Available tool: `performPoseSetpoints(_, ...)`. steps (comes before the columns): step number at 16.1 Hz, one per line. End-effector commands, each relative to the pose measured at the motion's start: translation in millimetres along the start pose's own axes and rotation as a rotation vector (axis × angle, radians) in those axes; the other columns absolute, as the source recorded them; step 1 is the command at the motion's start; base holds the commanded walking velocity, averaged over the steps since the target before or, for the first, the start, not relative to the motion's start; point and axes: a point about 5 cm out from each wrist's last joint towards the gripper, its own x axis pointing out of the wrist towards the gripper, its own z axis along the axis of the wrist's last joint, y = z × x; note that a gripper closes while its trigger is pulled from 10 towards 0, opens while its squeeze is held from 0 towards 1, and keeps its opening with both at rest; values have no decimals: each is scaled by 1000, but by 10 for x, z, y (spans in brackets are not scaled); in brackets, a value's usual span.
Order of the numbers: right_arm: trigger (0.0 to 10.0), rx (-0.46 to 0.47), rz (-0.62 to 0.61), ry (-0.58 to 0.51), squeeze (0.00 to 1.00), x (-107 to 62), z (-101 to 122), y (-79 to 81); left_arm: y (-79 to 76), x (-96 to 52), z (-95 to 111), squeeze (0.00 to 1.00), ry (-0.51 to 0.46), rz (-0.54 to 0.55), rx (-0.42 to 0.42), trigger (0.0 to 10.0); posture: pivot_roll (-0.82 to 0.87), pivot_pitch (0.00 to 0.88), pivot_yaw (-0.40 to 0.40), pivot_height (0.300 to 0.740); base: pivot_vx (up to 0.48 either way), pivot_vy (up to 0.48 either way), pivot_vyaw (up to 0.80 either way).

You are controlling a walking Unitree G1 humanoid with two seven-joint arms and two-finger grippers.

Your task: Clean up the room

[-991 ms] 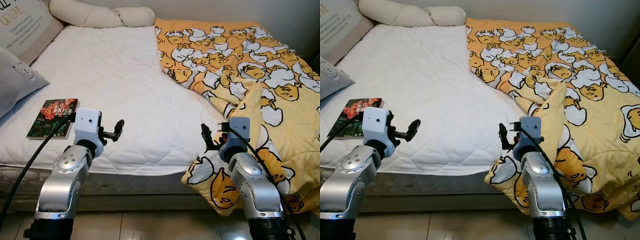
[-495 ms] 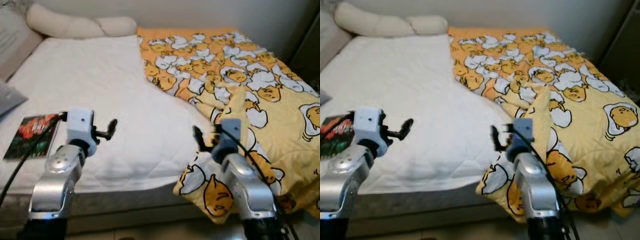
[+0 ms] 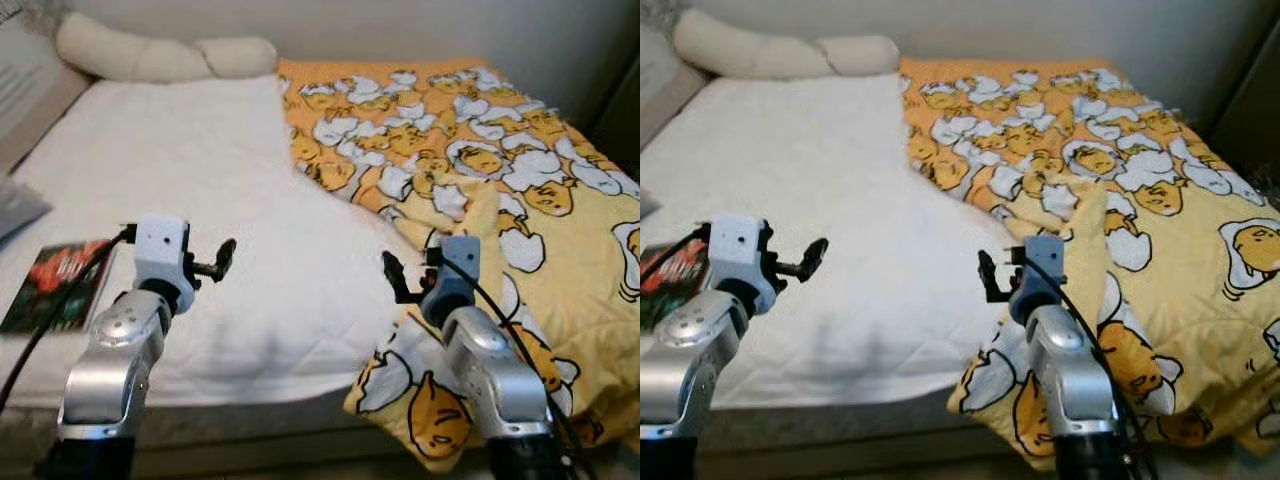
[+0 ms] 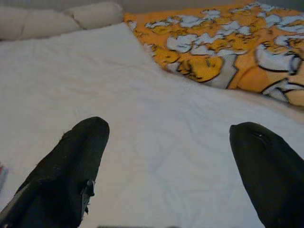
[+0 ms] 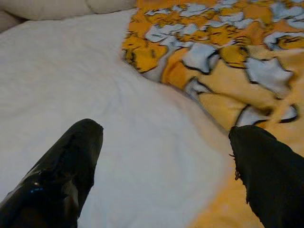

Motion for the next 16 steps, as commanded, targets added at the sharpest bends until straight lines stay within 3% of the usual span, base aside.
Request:
performPoseSetpoints(1,10000,7,-37,-3,0,-40,14,-105,-72,-1,21,0,-3,-29,5,10000,63,0,1,740,330,0,0)
performPoseSetpoints(8,10000,6,-42,10,0,-125,-45,-126,-79,-81,-35,0,11,-23,-4,10000,75,0,-12,740,332,0,0)
performPoseSetpoints(11,10000,-11,-103,48,0,-67,-79,-237,-75,-121,-89,0,39,-26,1,10000,81,0,-13,740,102,0,0)
performPoseSetpoints(12,10000,-27,-113,62,1000,-20,-86,-248,-73,-128,-101,0,48,-44,16,10000,76,0,-7,740,0,0,0)
performPoseSetpoints(15,10000,-96,-145,148,1000,222,-129,-290,-115,-124,-97,0,55,-165,93,10000,71,0,8,740,0,0,0)
performPoseSetpoints(16,10000,-105,-201,193,1000,356,-142,-368,-161,-137,-90,0,66,-257,138,10000,75,0,10,740,0,0,0)
